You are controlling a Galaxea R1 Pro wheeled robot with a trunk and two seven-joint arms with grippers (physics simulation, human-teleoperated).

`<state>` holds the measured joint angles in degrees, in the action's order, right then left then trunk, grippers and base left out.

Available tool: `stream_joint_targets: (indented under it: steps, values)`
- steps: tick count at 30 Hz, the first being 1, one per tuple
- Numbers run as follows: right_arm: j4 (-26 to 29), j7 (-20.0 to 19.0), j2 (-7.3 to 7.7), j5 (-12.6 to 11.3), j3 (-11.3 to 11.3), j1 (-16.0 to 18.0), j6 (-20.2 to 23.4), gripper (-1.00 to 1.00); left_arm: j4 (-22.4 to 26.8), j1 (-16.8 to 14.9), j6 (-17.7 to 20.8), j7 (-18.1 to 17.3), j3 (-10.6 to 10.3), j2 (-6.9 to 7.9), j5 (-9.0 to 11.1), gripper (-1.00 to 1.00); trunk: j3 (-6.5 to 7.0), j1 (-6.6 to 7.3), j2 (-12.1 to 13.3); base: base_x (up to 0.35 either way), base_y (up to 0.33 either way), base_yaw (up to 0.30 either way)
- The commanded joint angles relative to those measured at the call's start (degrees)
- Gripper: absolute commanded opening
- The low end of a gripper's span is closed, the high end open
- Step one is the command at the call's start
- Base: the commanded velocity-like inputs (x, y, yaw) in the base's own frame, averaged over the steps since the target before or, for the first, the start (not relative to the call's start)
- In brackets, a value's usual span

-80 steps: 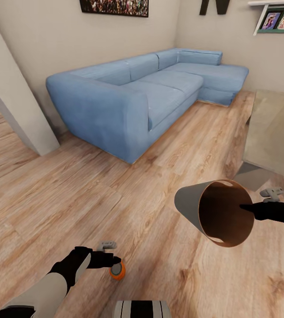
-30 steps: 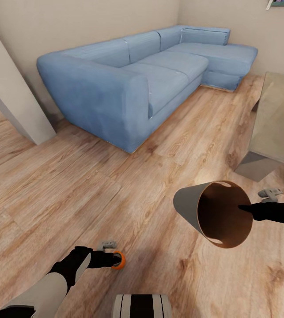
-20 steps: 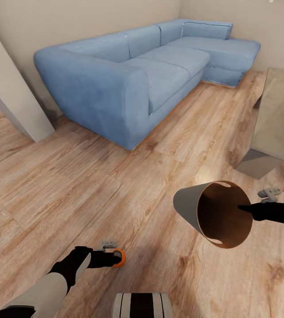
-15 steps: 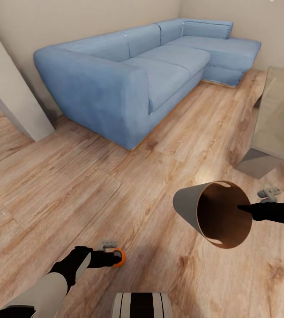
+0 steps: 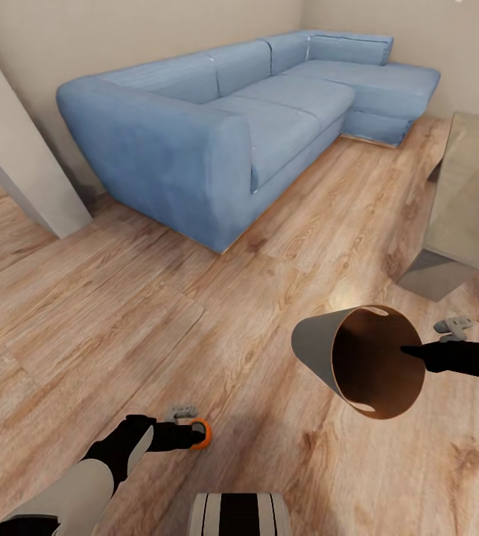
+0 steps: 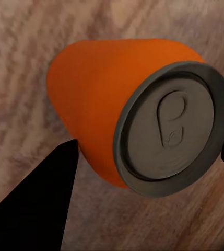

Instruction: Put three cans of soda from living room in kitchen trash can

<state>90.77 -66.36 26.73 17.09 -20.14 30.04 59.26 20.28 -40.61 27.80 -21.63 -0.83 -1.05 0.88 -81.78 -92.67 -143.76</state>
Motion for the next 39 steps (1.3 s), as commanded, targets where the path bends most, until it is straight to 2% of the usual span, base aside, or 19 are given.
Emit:
stream_joint_targets:
  steps: [1, 12, 39]
  values:
    - [0.0, -0.3, -0.01, -1.2, 0.0, 0.0, 0.7, -1.00, 0.0, 0.0, -0.3, 0.3, -0.1, 0.00, -1.1, -1.00, 0.00, -0.01, 0.0, 0.000, 0.000, 0.000]
    - [0.0, -0.3, -0.01, -1.2, 0.1, 0.0, 0.7, -1.00, 0.0, 0.0, -0.3, 0.3, 0.0, -0.01, -1.1, -1.00, 0.00, -0.01, 0.0, 0.000, 0.000, 0.000]
    - [0.0, -0.3, -0.01, -1.2, 0.1, 0.0, 0.7, -1.00, -0.1, 0.0, -0.2, 0.3, -0.5, -0.01, -1.3, -1.00, 5.98, 0.69, 0.4, 0.000, 0.000, 0.000]
